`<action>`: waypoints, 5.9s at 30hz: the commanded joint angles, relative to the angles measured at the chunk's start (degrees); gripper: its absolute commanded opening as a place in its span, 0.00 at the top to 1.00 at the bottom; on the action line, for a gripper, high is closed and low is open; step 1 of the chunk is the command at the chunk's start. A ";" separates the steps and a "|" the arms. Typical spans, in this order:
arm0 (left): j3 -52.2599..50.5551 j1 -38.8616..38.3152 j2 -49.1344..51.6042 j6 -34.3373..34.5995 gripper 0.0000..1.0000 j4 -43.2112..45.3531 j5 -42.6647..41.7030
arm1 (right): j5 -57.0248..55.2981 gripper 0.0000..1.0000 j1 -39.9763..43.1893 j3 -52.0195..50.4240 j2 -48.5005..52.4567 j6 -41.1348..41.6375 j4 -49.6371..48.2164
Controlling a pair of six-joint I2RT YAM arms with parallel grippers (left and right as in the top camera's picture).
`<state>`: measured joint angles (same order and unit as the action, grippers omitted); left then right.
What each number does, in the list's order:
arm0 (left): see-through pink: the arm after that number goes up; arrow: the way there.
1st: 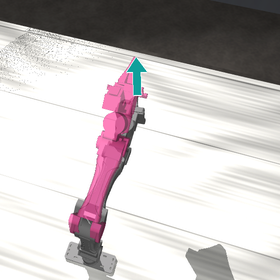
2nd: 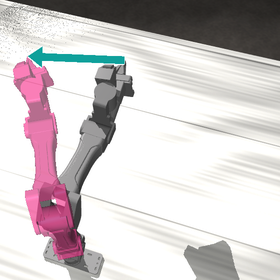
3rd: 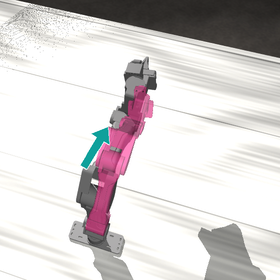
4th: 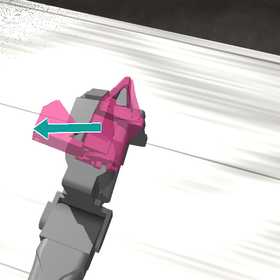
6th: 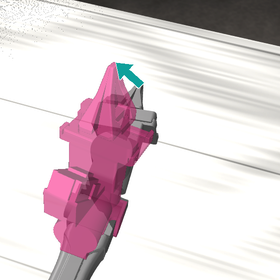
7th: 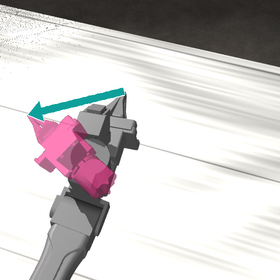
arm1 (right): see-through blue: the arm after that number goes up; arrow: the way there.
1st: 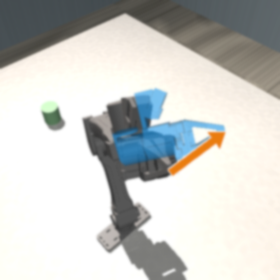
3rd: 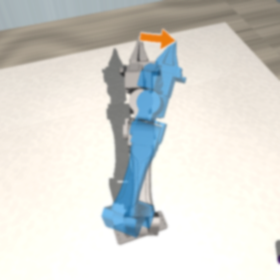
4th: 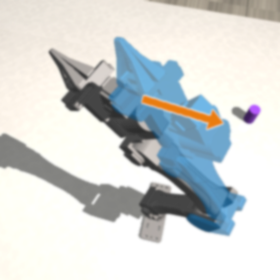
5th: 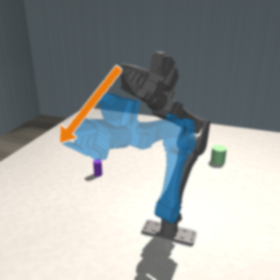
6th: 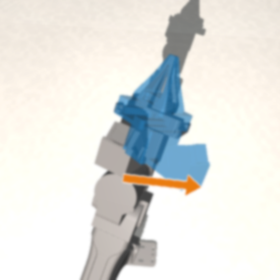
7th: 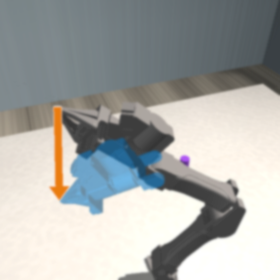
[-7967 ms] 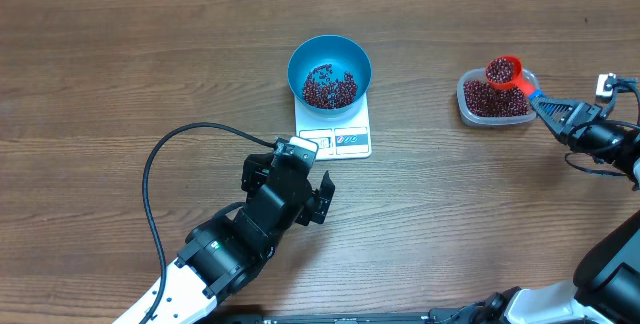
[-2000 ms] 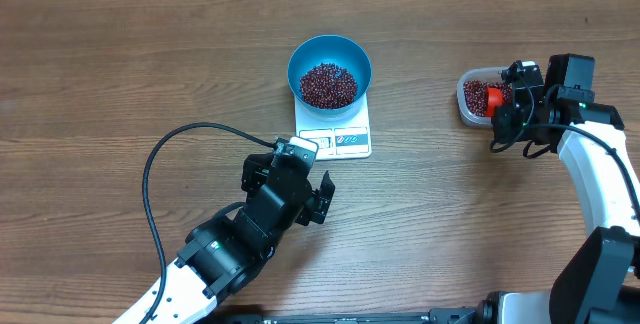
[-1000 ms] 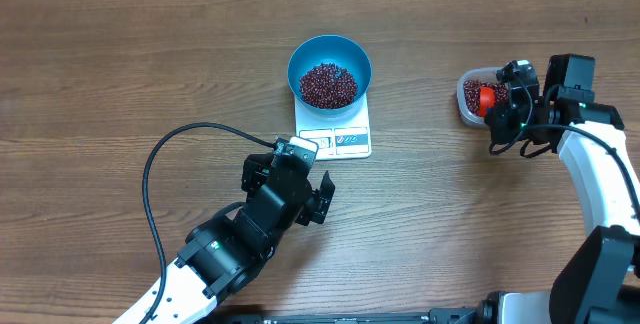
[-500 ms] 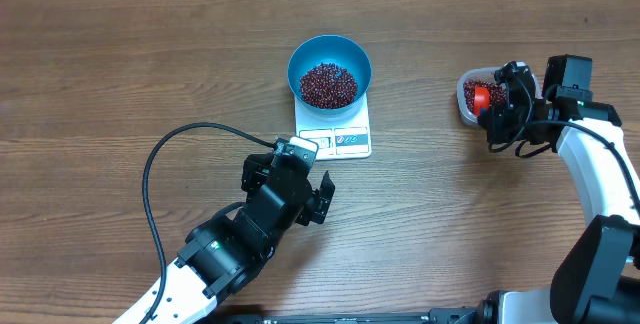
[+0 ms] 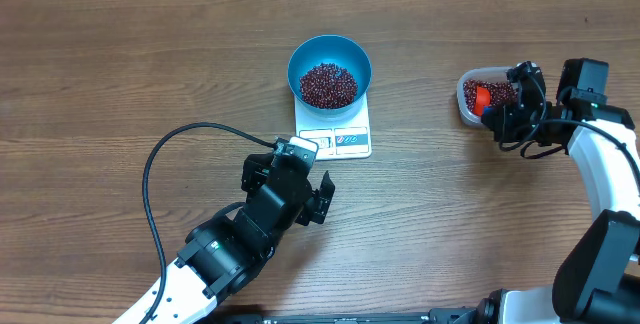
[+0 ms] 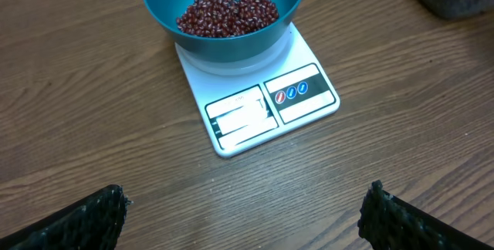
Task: Scoop item into bowl and weigh 150g on scale
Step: 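Lower the scoop into the bean tub with the right gripper, then drag the scoop through the beans and lift it filled, then carry the filled scoop leftward over the teal bowl with the right gripper, then tilt the scoop to pour the beans into the teal bowl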
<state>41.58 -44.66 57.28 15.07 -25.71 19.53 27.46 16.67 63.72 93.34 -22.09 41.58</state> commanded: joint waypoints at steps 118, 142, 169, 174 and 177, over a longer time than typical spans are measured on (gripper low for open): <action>-0.35 -0.37 -0.28 0.81 0.01 0.02 -0.07 | 50.25 0.96 20.44 -0.02 8.28 13.38 0.74; -0.35 -0.37 -0.28 0.81 0.00 0.04 -0.07 | 59.45 0.96 11.26 -0.02 8.28 13.00 -0.55; -0.35 -0.37 -0.28 0.81 0.00 0.02 -0.07 | 44.96 0.96 -16.15 -0.02 8.28 41.79 -33.51; -0.35 -0.37 -0.28 0.81 0.01 0.04 -0.07 | 35.95 0.96 -19.15 -0.02 8.28 39.21 -33.81; -0.35 -0.37 -0.28 0.81 0.00 0.02 -0.07 | 31.85 0.96 -20.63 -0.02 8.28 36.20 -33.83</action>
<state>41.58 -44.66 57.28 15.07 -25.71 19.53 64.93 -3.03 63.57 101.27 16.86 8.23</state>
